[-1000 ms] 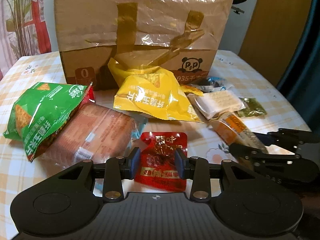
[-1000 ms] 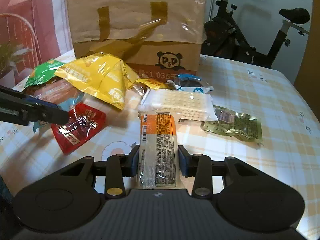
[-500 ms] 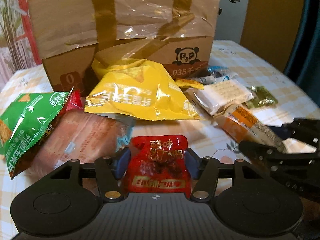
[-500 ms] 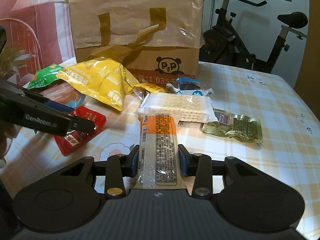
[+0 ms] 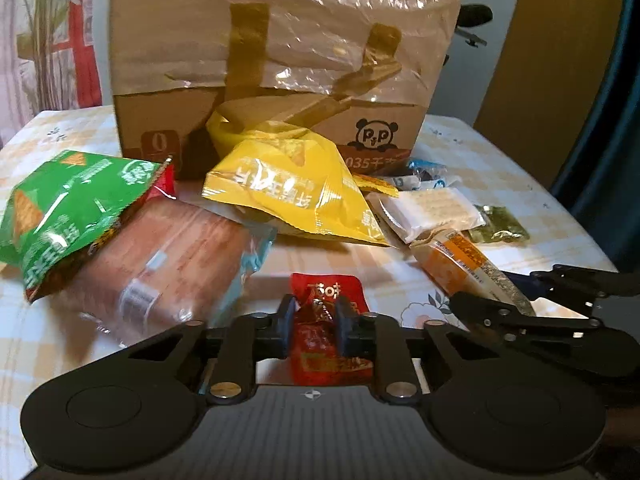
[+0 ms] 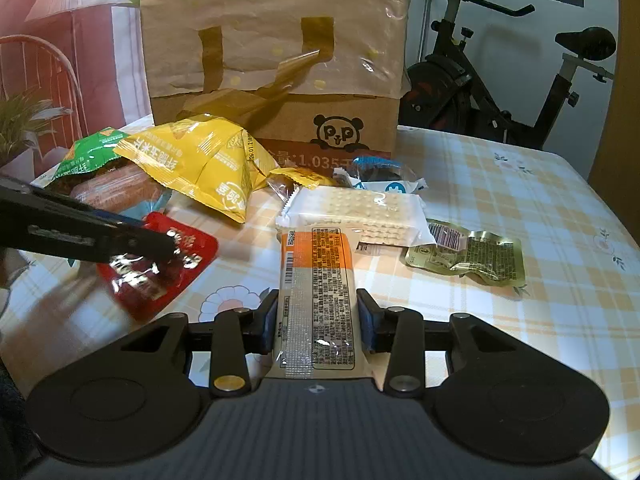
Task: Organize snacks
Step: 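Lift the red pouch with the left tool while the right tool holds the bar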
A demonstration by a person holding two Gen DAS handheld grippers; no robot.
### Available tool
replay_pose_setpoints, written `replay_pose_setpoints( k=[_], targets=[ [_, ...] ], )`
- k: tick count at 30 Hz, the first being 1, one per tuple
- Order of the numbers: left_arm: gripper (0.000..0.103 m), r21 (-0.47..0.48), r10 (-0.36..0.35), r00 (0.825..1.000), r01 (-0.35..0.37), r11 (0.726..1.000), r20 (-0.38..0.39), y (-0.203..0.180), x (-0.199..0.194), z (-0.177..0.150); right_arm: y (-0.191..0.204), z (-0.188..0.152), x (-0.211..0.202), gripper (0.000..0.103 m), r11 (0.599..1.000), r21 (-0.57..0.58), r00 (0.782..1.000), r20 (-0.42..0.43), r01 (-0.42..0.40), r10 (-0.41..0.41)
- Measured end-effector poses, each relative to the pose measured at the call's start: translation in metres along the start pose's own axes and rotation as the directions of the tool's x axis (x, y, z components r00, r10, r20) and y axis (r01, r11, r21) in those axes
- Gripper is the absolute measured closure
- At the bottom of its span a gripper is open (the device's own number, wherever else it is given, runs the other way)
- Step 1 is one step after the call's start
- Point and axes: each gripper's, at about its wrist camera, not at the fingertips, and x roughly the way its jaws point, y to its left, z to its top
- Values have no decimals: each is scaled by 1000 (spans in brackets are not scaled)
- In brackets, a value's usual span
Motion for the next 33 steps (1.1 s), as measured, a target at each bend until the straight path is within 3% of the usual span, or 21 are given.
replay_pose_setpoints(
  k=[9,12,16,23,33],
  targets=[
    [77,-48,15,1000,-16,999,-21,4,1,-2,0,0,1,61,1000,-1,1000,0,0,0],
    [66,-42,3,999,-5,999,-43,4,5,-3,0,0,1,61,1000,-1,1000,1,0,0],
    [58,31,21,999,-19,999,-39,-9,10,-7,0,-1,1,61,1000,-1,1000,0,0,0],
    [55,131,68,997,-64,989,-22,-25,18,-8,0,-1,0,61,1000,-1,1000,1,-1,1],
    [48,147,59,998,-56,988,-14,-31,27,-1,0,-1,0,61,1000,0,1000,1,-1,1]
  ],
)
